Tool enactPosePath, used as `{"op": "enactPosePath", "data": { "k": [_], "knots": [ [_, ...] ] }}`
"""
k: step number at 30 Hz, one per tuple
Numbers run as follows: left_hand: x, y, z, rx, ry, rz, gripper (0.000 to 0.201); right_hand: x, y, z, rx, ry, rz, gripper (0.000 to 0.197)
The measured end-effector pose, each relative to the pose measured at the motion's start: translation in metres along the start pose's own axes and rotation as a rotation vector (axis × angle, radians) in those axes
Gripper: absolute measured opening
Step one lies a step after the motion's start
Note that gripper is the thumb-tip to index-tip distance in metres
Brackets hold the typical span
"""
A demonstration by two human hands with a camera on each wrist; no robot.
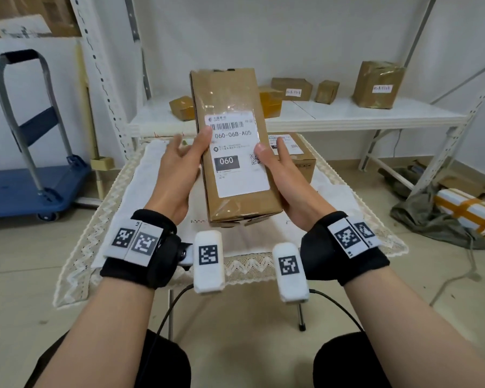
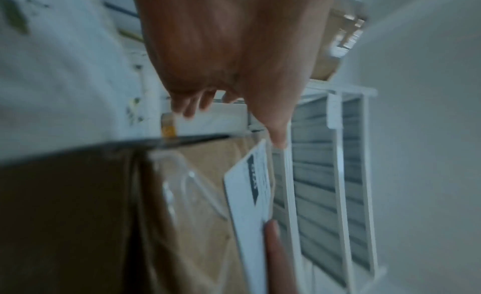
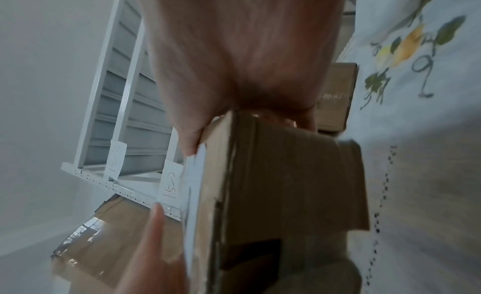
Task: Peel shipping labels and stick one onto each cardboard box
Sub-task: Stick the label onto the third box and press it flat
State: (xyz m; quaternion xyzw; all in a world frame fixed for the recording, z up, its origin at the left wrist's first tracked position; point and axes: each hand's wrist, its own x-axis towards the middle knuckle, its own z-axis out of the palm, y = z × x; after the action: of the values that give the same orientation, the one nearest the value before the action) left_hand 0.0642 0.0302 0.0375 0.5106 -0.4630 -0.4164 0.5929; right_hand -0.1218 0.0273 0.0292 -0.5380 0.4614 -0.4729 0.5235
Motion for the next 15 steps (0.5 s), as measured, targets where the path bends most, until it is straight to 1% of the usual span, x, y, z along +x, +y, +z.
{"op": "enactPosePath", "data": {
  "k": [1,2,4,5,6,7,10,15],
  "knots": [
    [0.001,0.002,0.002,0.116,0.031,0.059,0.103,0.0,0.0,0.001,-0.004,0.009,-0.005,0.091],
    [-0.002,0.005,0.005,0.29,0.057,0.165,0.099,-0.001,0.0,0.0,-0.017,0.017,-0.011,0.093],
    [-0.01,0.01,0.013,0.649,0.077,0.484,0.09,-0.002,0.0,0.002,-0.069,0.03,-0.034,0.097],
    [-0.012,0.011,0.017,0.781,0.066,0.612,0.087,-0.004,-0.002,0.004,-0.099,0.028,-0.053,0.097],
    [-0.014,0.011,0.022,0.878,0.052,0.683,0.084,-0.006,-0.003,0.006,-0.124,0.017,-0.072,0.097],
    [-0.014,0.008,0.025,0.949,0.05,0.711,0.082,-0.007,-0.004,0.008,-0.138,0.003,-0.091,0.095],
    [-0.013,-0.002,0.028,1.06,0.067,0.707,0.078,-0.007,-0.004,0.012,-0.167,-0.034,-0.132,0.093],
    [-0.002,-0.015,0.022,1.062,0.058,0.649,0.079,-0.009,0.0,0.01,-0.186,-0.044,-0.147,0.095]
  ]
}}
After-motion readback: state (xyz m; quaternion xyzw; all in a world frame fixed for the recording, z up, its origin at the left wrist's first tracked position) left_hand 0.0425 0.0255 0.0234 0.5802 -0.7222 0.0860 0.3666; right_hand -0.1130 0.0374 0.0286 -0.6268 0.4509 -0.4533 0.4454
